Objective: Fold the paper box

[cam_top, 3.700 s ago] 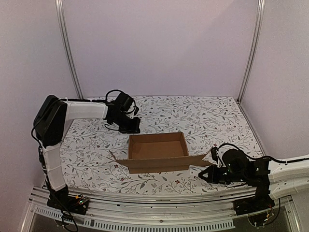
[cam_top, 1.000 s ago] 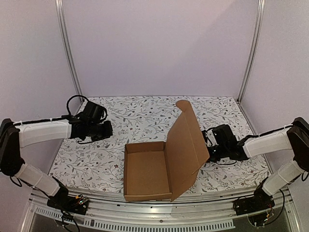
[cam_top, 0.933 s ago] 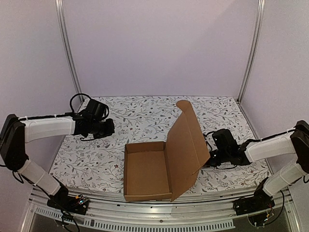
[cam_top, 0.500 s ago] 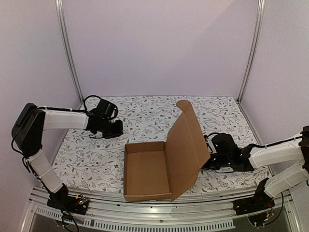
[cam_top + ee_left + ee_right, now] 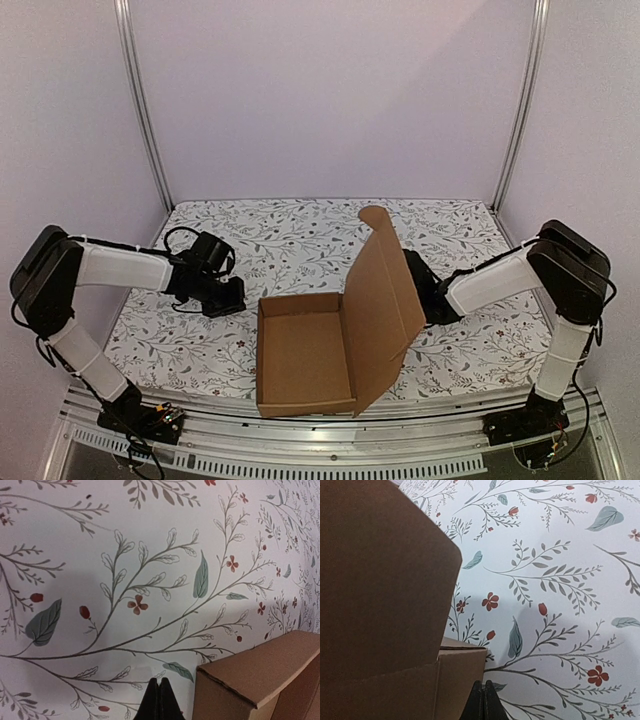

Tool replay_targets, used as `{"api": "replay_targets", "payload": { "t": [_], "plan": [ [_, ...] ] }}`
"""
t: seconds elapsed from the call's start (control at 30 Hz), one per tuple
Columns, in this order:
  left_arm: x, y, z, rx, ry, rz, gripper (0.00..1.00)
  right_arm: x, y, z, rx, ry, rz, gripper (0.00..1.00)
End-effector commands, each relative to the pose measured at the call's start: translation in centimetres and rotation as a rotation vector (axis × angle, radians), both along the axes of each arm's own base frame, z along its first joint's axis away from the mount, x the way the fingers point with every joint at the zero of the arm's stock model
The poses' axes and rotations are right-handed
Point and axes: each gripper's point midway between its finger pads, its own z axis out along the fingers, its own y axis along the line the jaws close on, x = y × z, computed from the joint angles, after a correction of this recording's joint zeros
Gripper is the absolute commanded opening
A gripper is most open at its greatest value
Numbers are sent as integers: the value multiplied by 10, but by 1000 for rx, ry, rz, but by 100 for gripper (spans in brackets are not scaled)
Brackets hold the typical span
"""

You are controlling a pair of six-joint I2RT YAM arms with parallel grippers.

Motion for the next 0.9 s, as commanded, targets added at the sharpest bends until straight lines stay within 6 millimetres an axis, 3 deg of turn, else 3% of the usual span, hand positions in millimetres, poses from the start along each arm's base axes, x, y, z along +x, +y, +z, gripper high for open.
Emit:
{"api": "replay_targets", "payload": {
  "t": [0.0,0.37,0.73,0.87],
  "plan": [
    [1,-27,-5,-74,-4,-53,0,15,11,-8,3,-16,0,0],
    [14,-42,-1,-83,-22,-82,0,26,27,-27,-2,3,17,0],
    [16,-59,-3,-102,-12,-111,0,27,38,-28,32,15,42,0],
    [15,-50,-5,-52,-5,-99,0,26,34,-32,22,18,29,0]
  ]
}}
